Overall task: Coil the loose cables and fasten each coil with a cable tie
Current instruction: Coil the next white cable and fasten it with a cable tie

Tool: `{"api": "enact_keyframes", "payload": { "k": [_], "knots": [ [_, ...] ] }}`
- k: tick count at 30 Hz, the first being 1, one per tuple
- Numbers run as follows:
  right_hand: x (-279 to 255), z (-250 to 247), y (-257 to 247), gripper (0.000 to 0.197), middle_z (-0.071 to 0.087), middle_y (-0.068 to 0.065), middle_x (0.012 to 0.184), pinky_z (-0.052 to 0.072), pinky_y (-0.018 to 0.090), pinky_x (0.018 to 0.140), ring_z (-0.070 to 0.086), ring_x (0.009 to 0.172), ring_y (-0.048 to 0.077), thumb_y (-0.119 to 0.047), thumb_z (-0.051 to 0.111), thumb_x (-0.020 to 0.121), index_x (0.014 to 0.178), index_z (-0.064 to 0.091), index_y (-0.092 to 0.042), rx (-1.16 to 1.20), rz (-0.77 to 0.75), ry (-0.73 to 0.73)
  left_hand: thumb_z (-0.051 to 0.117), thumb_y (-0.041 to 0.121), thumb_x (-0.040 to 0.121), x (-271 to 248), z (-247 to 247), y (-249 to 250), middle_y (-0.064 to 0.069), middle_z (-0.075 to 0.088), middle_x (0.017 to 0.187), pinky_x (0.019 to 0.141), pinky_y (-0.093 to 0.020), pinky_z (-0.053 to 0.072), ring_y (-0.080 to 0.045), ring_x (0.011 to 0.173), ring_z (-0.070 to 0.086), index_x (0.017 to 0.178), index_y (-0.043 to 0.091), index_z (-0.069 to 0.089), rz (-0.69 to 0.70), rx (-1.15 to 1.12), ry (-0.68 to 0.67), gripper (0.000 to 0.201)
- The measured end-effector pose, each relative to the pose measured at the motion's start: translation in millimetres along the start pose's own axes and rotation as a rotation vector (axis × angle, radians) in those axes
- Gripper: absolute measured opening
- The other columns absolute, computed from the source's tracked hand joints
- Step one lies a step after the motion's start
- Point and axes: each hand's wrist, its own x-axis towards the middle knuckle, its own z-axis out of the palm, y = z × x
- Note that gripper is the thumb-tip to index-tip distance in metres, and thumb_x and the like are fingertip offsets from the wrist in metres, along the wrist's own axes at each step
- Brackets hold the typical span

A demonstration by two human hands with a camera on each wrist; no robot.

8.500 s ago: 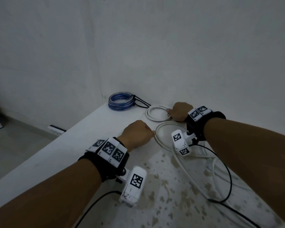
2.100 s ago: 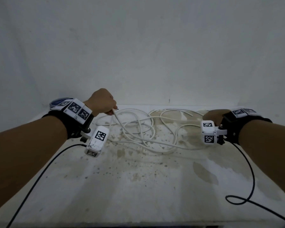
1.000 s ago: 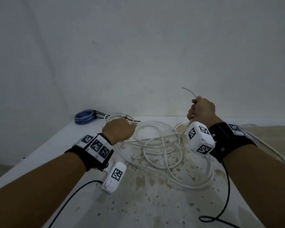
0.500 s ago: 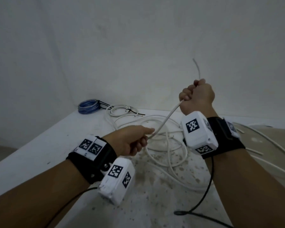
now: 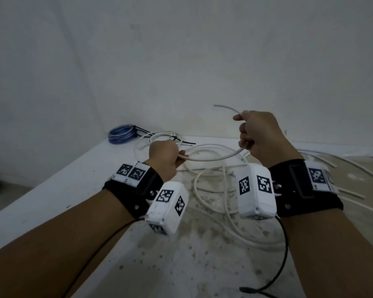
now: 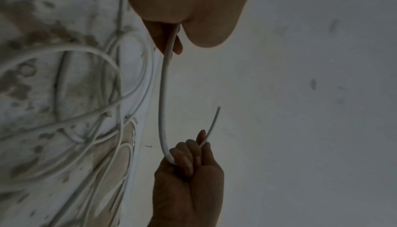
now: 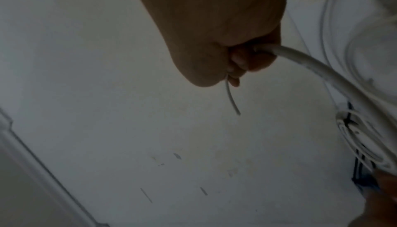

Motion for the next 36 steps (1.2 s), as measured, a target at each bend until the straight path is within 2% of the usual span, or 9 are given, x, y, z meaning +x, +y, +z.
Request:
{"api": "enact_keyframes", "payload": {
  "k": [3,5,8,11,14,21,26,32,36],
  "knots": [
    [-1,-8,-10,0.024,0.034,-0.002,0.048,0.033,0.018,0.041,0.025,0.038,0.011,-0.014,0.041,0.100,0.089,0.061,-0.007,-0.108,-0.008,-0.114,0.053,0.014,0.100,-2,-1,6,-0.002,0.051,0.067,0.038,-0.018,0.041,-0.010,0.048,0.046,0.087,0.009,0.060,0.114,0.190,0.005,0.015],
    [-3,-14,-15,0.025,0.034,-0.005,0.045,0.032,0.018,0.040,0.025,0.038,0.011,-0.020,0.044,0.101,0.087,0.061,-0.008,-0.106,-0.029,-0.165,0.057,0.025,0.098,-3,-3,14,0.001,0.058,0.067,0.045,-0.015,0.039,-0.008,0.045,0.052,0.096,0.012,0.071,0.276,0.436,-0.100,0.020],
    [-6,-17,-22,0.027,0.036,-0.006,0.045,0.031,0.018,0.039,0.027,0.039,0.010,-0.025,0.045,0.102,0.084,0.060,-0.011,-0.142,-0.075,-0.175,0.053,0.024,0.099,-14,-7,38,0.010,0.068,0.088,0.066,-0.021,0.039,0.001,0.072,0.061,0.097,0.017,0.077,0.605,0.685,-0.156,0.025],
    [-12,-15,-26,0.028,0.037,-0.005,0.047,0.032,0.019,0.040,0.027,0.040,0.010,-0.025,0.045,0.102,0.083,0.059,-0.011,-0.118,-0.108,-0.180,0.049,0.022,0.101,-24,-6,70,0.002,0.062,0.069,0.047,-0.015,0.035,0.001,0.043,0.045,0.093,0.019,0.075,0.799,0.889,-0.193,0.027],
    [-19,-11,-29,0.028,0.038,-0.005,0.047,0.034,0.019,0.040,0.029,0.040,0.010,-0.026,0.045,0.103,0.084,0.059,-0.010,-0.071,-0.154,-0.181,0.048,0.023,0.103,-27,-2,94,0.007,0.061,0.068,0.042,-0.010,0.031,0.001,0.039,0.043,0.100,0.016,0.076,0.923,1.067,-0.243,0.029],
    [-27,-3,-36,0.030,0.039,-0.006,0.046,0.038,0.022,0.042,0.033,0.039,0.011,-0.029,0.045,0.104,0.084,0.060,-0.011,-0.004,-0.275,-0.150,0.046,0.022,0.103,-34,13,119,0.008,0.057,0.063,0.055,-0.005,0.032,0.007,0.052,0.052,0.096,0.014,0.074,1.337,0.994,-0.131,0.030],
    [-23,-8,-38,0.031,0.041,-0.004,0.052,0.040,0.024,0.043,0.037,0.038,0.009,-0.028,0.045,0.104,0.083,0.061,-0.011,-0.027,-0.339,-0.086,0.051,0.021,0.100,-23,40,99,0.013,0.060,0.059,0.058,-0.015,0.038,0.010,0.052,0.052,0.083,0.017,0.072,1.304,0.959,-0.142,0.027],
    [-16,-8,-28,0.030,0.045,-0.003,0.058,0.040,0.024,0.044,0.039,0.042,0.008,-0.028,0.046,0.103,0.084,0.064,-0.013,-0.133,-0.412,-0.087,0.058,0.026,0.097,-3,64,50,0.008,0.073,0.072,0.063,-0.022,0.043,0.005,0.055,0.057,0.089,0.019,0.073,1.053,0.710,-0.293,0.018],
    [-11,-5,-22,0.018,0.048,-0.005,0.059,0.034,0.022,0.041,0.039,0.040,0.005,-0.028,0.047,0.102,0.098,0.062,-0.017,-0.191,-0.434,-0.064,0.062,0.025,0.096,-2,65,42,0.013,0.069,0.074,0.063,-0.008,0.040,0.010,0.067,0.060,0.091,0.019,0.076,0.960,0.673,-0.441,0.016]
  ]
}}
